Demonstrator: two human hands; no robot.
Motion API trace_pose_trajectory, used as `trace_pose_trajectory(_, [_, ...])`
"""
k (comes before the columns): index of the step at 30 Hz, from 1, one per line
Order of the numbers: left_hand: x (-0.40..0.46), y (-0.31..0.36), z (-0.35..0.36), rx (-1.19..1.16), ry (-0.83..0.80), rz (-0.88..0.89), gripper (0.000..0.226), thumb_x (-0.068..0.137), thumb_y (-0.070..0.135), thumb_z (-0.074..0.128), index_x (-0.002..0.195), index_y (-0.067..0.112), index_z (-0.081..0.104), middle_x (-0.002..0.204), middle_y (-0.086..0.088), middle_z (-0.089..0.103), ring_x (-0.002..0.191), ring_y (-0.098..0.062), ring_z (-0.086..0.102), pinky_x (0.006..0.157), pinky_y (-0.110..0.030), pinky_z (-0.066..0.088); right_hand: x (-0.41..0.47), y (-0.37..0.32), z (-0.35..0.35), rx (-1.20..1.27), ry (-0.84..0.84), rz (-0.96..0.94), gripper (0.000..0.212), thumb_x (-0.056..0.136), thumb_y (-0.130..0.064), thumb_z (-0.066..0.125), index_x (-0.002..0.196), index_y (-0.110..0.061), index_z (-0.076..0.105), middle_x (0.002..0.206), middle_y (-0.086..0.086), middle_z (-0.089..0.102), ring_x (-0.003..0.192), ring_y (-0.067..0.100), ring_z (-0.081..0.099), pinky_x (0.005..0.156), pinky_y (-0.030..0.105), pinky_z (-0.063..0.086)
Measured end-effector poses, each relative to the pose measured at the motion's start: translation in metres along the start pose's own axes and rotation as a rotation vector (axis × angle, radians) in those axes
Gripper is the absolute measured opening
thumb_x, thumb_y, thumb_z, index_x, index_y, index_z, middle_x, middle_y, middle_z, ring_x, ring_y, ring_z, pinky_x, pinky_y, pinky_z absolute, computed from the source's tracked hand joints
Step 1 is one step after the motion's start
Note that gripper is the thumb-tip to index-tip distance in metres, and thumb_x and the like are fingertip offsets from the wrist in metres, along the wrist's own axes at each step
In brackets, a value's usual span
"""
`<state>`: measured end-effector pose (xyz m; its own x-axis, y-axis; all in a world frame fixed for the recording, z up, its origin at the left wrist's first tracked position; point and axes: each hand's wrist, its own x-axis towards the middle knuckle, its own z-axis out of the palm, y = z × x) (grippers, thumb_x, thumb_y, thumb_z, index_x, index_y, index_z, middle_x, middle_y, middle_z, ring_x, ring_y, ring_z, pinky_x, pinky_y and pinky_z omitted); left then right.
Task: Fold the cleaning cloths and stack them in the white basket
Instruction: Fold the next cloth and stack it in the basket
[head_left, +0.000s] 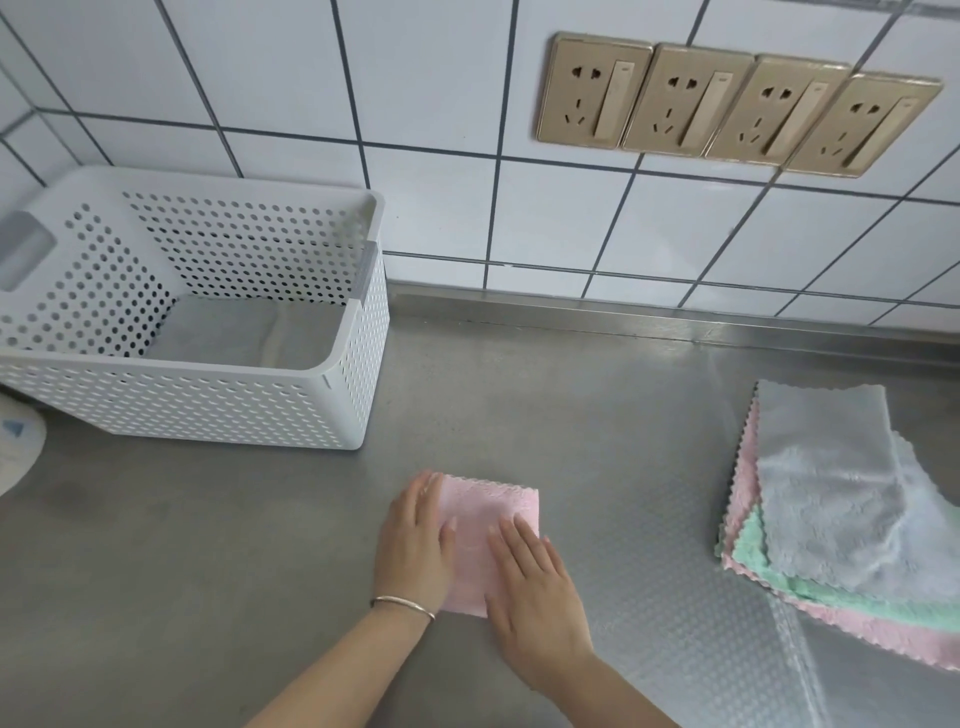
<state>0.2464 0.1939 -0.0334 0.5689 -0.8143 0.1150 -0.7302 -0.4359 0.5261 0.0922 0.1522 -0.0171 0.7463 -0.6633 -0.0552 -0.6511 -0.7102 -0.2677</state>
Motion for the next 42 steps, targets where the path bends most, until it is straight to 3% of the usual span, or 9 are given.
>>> trace_pose_trajectory(4, [-0.011, -0.003, 0.017, 0.258, -0.264, 0.301, 0.059, 0.082, 0.036, 0.038, 0.133, 0.010, 0.048, 0.138, -0.006, 0.050, 0.141, -0.021, 0.016, 0.110, -0.032, 0.012, 0.020, 0.010, 0.008, -0.045, -0.083, 0.081, 0.063, 0.100, -0.035, 0.005, 0.134, -0.002, 0.047, 0.141, 0.008, 0.047, 0.143, 0.020, 0.015, 0.110, 0.037, 0.012])
trace_pose_trajectory(8, [-0.011, -0.020, 0.021, 0.335, -0.313, 0.355, 0.074, 0.084, 0.042, 0.039, 0.148, 0.020, 0.012, 0.150, -0.008, 0.029, 0.145, -0.020, -0.004, 0.112, -0.035, 0.012, 0.024, 0.024, 0.017, -0.078, -0.148, 0.054, 0.062, 0.097, -0.045, 0.001, 0.148, -0.011, 0.007, 0.153, 0.003, 0.024, 0.145, 0.016, 0.000, 0.112, 0.041, 0.020])
trace_pose_trajectory(12, [-0.008, -0.021, 0.018, 0.325, -0.373, 0.349, 0.066, 0.081, 0.047, 0.041, 0.141, 0.020, 0.032, 0.149, -0.011, 0.032, 0.145, -0.021, -0.006, 0.112, -0.035, 0.010, 0.023, 0.030, 0.015, -0.088, -0.252, 0.029, 0.065, 0.096, -0.053, 0.007, 0.148, -0.014, 0.011, 0.155, 0.001, 0.016, 0.142, 0.016, 0.010, 0.110, 0.039, 0.006])
trace_pose_trajectory(16, [0.001, -0.022, 0.017, 0.338, -0.383, 0.349, 0.072, 0.070, 0.051, 0.041, 0.136, 0.022, 0.036, 0.145, -0.010, 0.034, 0.145, -0.022, -0.005, 0.112, -0.029, 0.002, 0.034, 0.028, 0.013, -0.009, -0.246, 0.071, 0.065, 0.096, -0.051, 0.010, 0.144, -0.011, 0.030, 0.145, 0.002, 0.042, 0.137, 0.019, 0.029, 0.099, 0.043, 0.045])
trace_pose_trajectory(20, [0.012, -0.007, 0.002, 0.033, -0.303, 0.005, 0.069, 0.067, 0.044, 0.043, 0.130, 0.018, 0.048, 0.140, -0.005, 0.042, 0.133, -0.026, 0.034, 0.107, -0.029, 0.025, 0.040, 0.012, -0.016, 0.014, -0.283, 0.057, 0.062, 0.094, -0.036, 0.030, 0.149, -0.012, 0.014, 0.158, 0.000, 0.006, 0.145, 0.018, 0.011, 0.115, 0.034, 0.022])
trace_pose_trajectory(23, [0.005, -0.005, -0.007, -0.064, -0.049, -0.391, 0.042, 0.067, 0.019, 0.072, 0.106, 0.009, 0.062, 0.110, -0.016, 0.055, 0.109, -0.035, 0.048, 0.094, -0.038, 0.037, 0.034, 0.006, -0.028, 0.296, -0.185, 0.339, 0.057, 0.090, -0.017, 0.043, 0.144, -0.015, 0.026, 0.143, 0.003, 0.032, 0.129, 0.021, 0.034, 0.104, 0.025, 0.033])
trace_pose_trajectory(27, [-0.012, -0.008, -0.006, 0.033, -0.103, -0.664, 0.045, 0.070, 0.035, 0.073, 0.107, 0.011, 0.064, 0.117, -0.021, 0.051, 0.114, -0.035, 0.043, 0.101, -0.036, 0.031, 0.022, 0.009, -0.031, 0.717, -0.181, 0.712, 0.039, 0.086, -0.013, 0.045, 0.125, -0.010, 0.046, 0.120, 0.004, 0.052, 0.106, 0.022, 0.052, 0.077, 0.024, 0.039])
trace_pose_trajectory(35, [-0.024, 0.012, 0.001, -0.025, -0.238, -0.710, 0.027, 0.081, 0.036, 0.058, 0.098, 0.018, 0.067, 0.109, -0.012, 0.062, 0.102, -0.032, 0.057, 0.084, -0.033, 0.046, 0.013, 0.032, -0.032, 0.839, -0.376, 0.844, 0.021, 0.081, -0.015, 0.044, 0.060, -0.015, 0.045, 0.063, 0.001, 0.047, 0.062, 0.022, 0.048, 0.051, 0.021, 0.037])
trace_pose_trajectory(42, [-0.033, 0.043, -0.020, -0.407, -0.079, -0.743, 0.010, 0.081, 0.022, 0.065, 0.077, 0.022, 0.056, 0.079, -0.001, 0.062, 0.082, -0.024, 0.059, 0.069, -0.026, 0.038, 0.007, 0.053, -0.045, 0.875, -0.378, 0.800, 0.022, 0.082, -0.019, 0.053, 0.062, -0.015, 0.045, 0.065, 0.002, 0.048, 0.063, 0.021, 0.047, 0.051, 0.023, 0.034])
